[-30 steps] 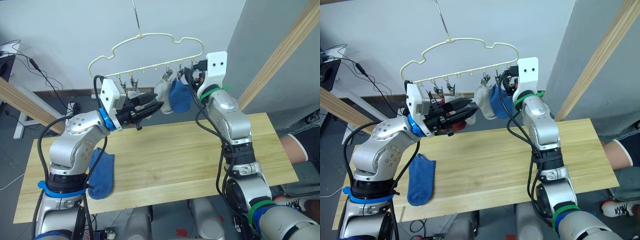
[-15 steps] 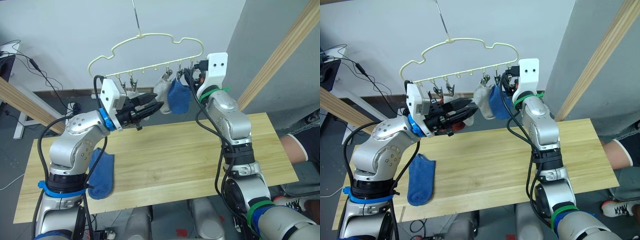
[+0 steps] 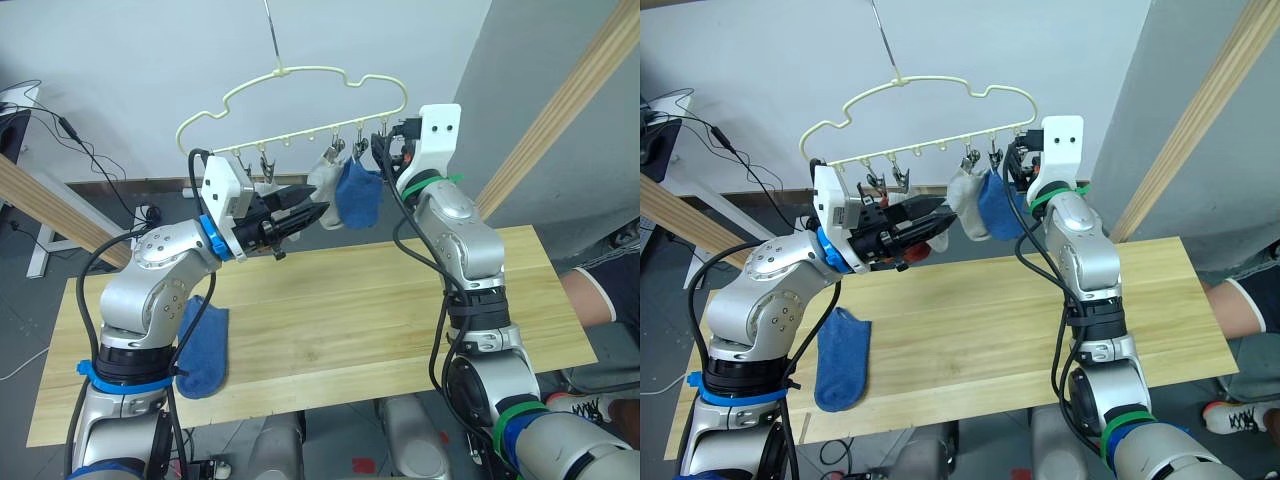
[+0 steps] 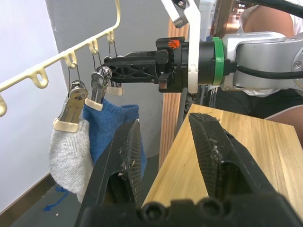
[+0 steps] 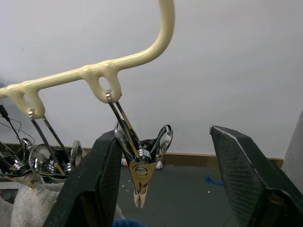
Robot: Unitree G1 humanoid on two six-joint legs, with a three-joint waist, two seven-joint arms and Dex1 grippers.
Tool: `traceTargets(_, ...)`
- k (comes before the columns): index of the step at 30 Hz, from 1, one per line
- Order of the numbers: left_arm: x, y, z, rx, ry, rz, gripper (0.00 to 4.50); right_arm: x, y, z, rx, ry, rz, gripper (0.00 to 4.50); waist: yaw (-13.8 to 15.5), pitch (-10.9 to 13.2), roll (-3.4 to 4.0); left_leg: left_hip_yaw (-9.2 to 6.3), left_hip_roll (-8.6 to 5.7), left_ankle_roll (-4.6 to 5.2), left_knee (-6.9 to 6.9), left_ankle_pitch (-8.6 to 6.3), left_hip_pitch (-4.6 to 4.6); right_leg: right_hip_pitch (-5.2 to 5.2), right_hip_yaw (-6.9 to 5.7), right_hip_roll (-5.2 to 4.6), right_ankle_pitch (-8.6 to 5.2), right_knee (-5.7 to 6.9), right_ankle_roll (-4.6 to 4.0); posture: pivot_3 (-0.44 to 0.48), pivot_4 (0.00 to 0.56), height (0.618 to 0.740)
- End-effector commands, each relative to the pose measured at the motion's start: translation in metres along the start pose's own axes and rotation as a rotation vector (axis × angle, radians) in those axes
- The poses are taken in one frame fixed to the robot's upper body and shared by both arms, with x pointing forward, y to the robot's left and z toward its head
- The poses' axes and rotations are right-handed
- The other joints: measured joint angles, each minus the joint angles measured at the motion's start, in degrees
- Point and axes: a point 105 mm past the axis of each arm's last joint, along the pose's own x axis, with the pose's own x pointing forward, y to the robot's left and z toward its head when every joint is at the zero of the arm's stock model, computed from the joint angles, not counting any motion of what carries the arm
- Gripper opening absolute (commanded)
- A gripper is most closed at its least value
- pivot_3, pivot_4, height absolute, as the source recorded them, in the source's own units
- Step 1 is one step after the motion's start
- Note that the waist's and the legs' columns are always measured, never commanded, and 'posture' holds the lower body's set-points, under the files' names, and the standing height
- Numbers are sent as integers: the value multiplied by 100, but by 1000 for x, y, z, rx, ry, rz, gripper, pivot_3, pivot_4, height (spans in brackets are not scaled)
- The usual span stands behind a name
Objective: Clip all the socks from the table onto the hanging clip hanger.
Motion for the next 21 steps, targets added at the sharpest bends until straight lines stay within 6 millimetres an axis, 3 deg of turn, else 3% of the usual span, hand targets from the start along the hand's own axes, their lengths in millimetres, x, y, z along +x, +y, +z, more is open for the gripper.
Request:
traceTargets(1, 2, -3, 10, 37, -29, -16, 1815, -4, 5, 16, 17, -61, 24, 2988, 0, 0, 0, 0, 0, 0, 0, 0, 0, 0, 0, 0, 0, 0, 0, -192, 307, 740)
traceTargets(4, 2, -3, 9, 37, -28, -15, 1815, -4, 7, 16, 15, -62, 40, 2988, 0, 0, 0, 0, 0, 0, 0, 0, 0, 0, 0, 0, 0, 0, 0, -192, 307, 740)
traceTargets(13, 1, -4, 6, 33, -24, -9, 1864, -4, 13, 19, 5, -73, 94, 133, 0, 0, 0, 0, 0, 0, 0, 0, 0, 0, 0, 0, 0, 0, 0, -193, 305, 740)
traceTargets(21, -9, -8, -10, 6, 15, 28, 1864, -5, 13, 19, -18, -79, 108, 131, -4, 0, 0, 0, 0, 0, 0, 0, 0, 0, 0, 0, 0, -1, 0, -192, 306, 740)
